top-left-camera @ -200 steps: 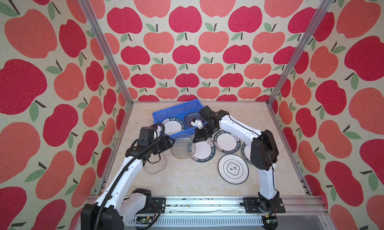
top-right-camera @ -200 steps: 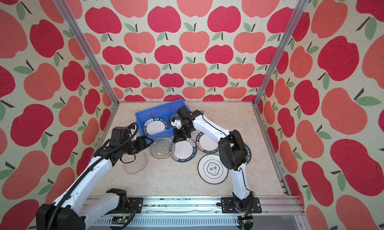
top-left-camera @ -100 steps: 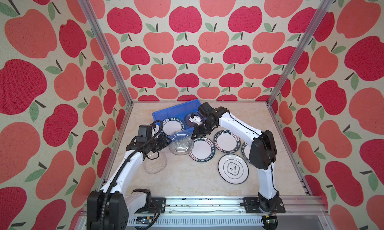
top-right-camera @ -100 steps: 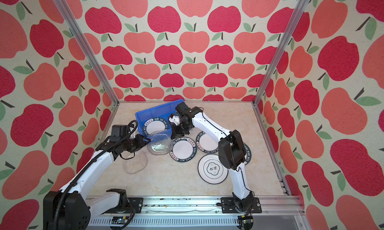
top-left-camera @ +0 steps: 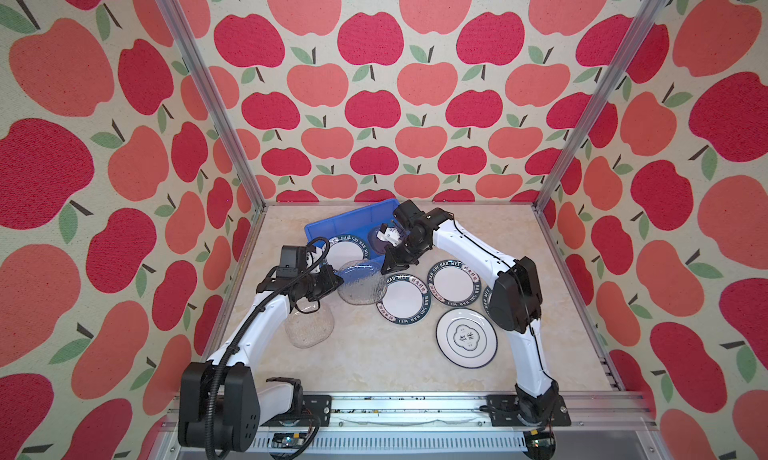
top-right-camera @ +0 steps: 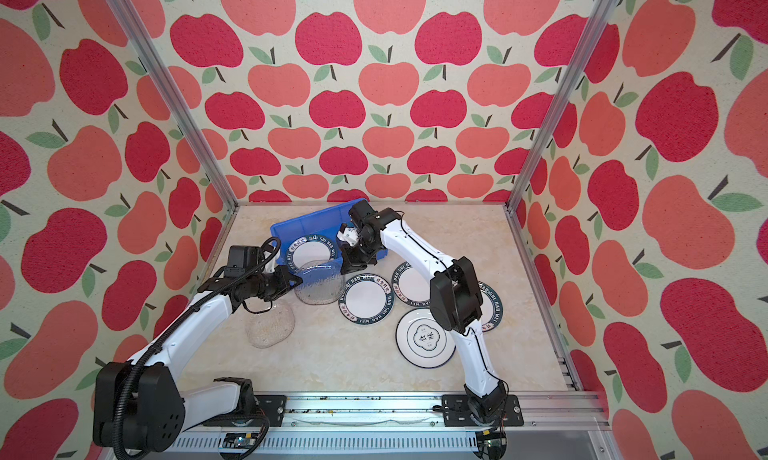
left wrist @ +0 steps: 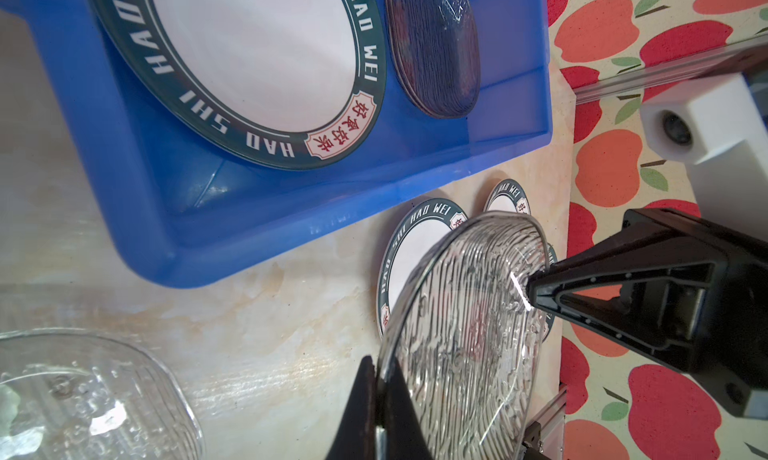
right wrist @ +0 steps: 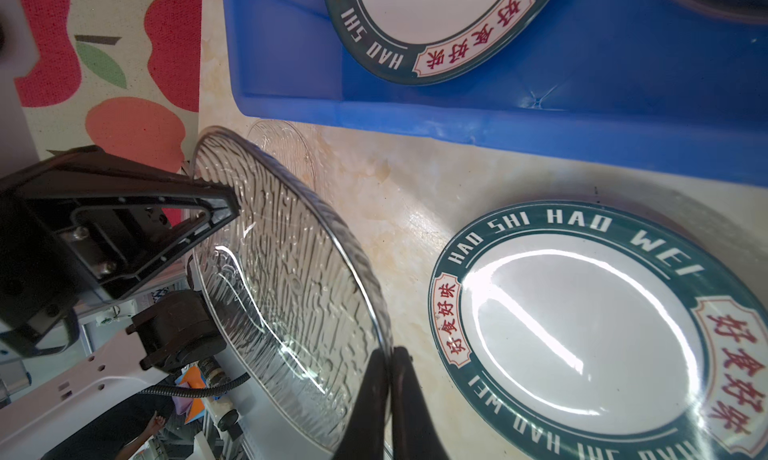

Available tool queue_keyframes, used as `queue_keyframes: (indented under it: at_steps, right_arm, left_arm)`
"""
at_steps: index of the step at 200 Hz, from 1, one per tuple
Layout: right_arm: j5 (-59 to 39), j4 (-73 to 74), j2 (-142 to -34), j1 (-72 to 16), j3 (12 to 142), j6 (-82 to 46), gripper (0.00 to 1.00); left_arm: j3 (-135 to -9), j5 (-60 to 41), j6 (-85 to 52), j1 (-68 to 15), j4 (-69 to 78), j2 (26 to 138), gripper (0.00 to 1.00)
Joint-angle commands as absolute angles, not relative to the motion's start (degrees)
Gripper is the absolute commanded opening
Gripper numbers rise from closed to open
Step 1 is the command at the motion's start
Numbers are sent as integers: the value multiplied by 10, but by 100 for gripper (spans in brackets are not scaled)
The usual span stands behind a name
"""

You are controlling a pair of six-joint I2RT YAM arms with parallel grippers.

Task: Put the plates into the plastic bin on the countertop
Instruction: 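Carry the glass plate into the bin with left gripper while right gripper withdraws, then lower the glass plate upright into the bin with the left gripper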

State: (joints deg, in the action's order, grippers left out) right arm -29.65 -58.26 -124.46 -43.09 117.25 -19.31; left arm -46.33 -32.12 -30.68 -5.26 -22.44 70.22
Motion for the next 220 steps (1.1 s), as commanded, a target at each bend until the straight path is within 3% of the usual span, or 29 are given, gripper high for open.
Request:
queue_keyframes:
  at_steps: [1, 34, 122, 220]
  right_arm:
    - [-302, -606, -1252, -423, 1199, -196, 24]
    - [-258, -608, -1237, -371, 1227, -197, 33]
    - [-229, -581, -1207, -258, 1247, -188, 32]
    - [-247, -564, -1207, -230, 1233, -184, 30]
  left_arm:
    - [-496, -302, -310, -48, -225, 713, 0]
    - [-555, -272, -316, -47, -244, 749, 0]
    - [-810, -179, -344, -79, -209, 984, 0]
    - [-940, -165, -371, -127, -150, 1182, 0]
